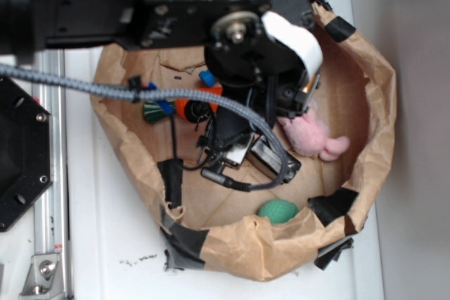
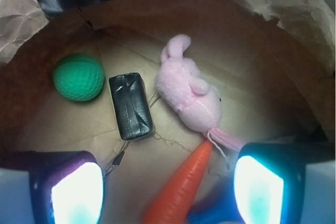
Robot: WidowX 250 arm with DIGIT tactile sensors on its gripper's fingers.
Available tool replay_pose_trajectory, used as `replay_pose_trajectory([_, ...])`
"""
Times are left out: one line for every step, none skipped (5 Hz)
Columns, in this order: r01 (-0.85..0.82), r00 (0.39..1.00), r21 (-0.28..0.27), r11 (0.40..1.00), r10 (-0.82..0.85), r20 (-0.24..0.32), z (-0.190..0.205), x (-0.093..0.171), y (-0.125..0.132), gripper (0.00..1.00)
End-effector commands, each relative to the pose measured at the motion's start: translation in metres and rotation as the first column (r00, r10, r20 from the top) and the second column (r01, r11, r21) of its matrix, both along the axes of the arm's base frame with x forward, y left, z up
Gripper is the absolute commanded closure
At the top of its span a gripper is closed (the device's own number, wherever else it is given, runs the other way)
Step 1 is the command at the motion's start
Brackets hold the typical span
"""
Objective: Grab the black box.
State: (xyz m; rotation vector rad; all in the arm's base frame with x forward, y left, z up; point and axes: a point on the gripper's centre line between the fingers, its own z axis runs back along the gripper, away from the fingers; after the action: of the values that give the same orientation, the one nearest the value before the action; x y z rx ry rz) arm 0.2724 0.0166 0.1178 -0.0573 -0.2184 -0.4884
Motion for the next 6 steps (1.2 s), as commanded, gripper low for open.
replay_pose_trajectory([0.06, 0.998, 0.052, 0.997, -0.06, 0.006, -0.02, 0.006, -0.015, 0.0])
replay_pose_trajectory([0.104, 0.994, 0.051, 0.993, -0.102, -0.05, -0.045, 0.009, -0.028, 0.0])
replay_pose_trajectory([0.143, 0.987, 0.032, 0.989, -0.14, -0.081, -0.061, 0.011, -0.043, 0.0])
replay_pose_trajectory([0.144, 0.989, 0.022, 0.989, -0.143, -0.042, -0.069, 0.019, -0.052, 0.0])
replay_pose_trajectory([0.149, 0.989, 0.01, 0.989, -0.149, 0.016, -0.076, 0.032, -0.064, 0.0])
replay_pose_trajectory([0.153, 0.987, 0.014, 0.988, -0.154, 0.056, -0.071, 0.035, -0.068, 0.0])
